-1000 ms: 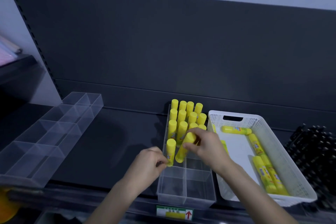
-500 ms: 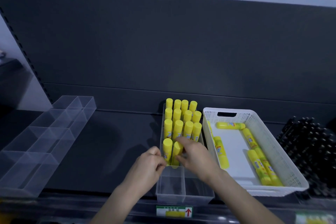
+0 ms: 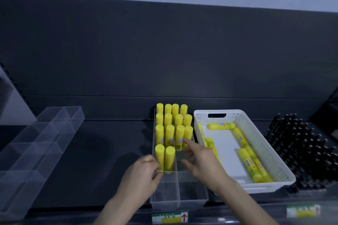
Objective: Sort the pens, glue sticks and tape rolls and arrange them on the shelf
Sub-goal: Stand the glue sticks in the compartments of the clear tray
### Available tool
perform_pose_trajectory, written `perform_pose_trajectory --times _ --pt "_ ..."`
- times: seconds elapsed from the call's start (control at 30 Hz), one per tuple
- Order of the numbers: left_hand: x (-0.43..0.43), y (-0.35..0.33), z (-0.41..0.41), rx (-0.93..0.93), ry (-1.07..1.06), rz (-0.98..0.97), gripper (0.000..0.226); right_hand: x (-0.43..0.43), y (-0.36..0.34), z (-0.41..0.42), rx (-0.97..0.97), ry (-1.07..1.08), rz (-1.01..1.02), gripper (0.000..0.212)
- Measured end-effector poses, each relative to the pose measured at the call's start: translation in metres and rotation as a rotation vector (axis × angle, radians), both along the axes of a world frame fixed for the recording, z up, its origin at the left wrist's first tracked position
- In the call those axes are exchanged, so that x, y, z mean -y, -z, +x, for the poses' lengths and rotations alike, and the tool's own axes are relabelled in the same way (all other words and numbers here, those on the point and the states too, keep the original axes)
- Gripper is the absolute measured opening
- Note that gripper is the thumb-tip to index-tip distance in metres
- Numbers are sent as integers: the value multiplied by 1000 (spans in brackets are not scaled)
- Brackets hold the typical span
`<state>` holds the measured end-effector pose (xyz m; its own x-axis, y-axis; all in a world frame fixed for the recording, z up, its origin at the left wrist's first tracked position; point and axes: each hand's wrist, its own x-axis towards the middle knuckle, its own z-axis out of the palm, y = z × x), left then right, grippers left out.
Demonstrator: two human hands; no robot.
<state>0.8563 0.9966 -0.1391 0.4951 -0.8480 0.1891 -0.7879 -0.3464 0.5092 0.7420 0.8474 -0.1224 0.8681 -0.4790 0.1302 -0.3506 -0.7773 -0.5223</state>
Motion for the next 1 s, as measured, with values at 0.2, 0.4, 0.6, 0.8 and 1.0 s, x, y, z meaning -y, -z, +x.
perform_pose_trajectory --times 0.2,0.4,0.6,0.8,1.0 --pt "32 -21 -39 -105 39 -154 14 58 -1 -59 101 205 30 40" --pt "108 -31 -78 -30 94 -57 24 122 9 -103 -238 351 -25 38" --pt "195 -13 -96 115 -7 509 25 131 22 -105 -542 249 -45 29" --pt "222 15 -111 134 -91 645 44 129 17 -98 -609 161 26 27" --pt "215 8 -103 -27 -143 698 36 124 10 -90 -642 76 101 22"
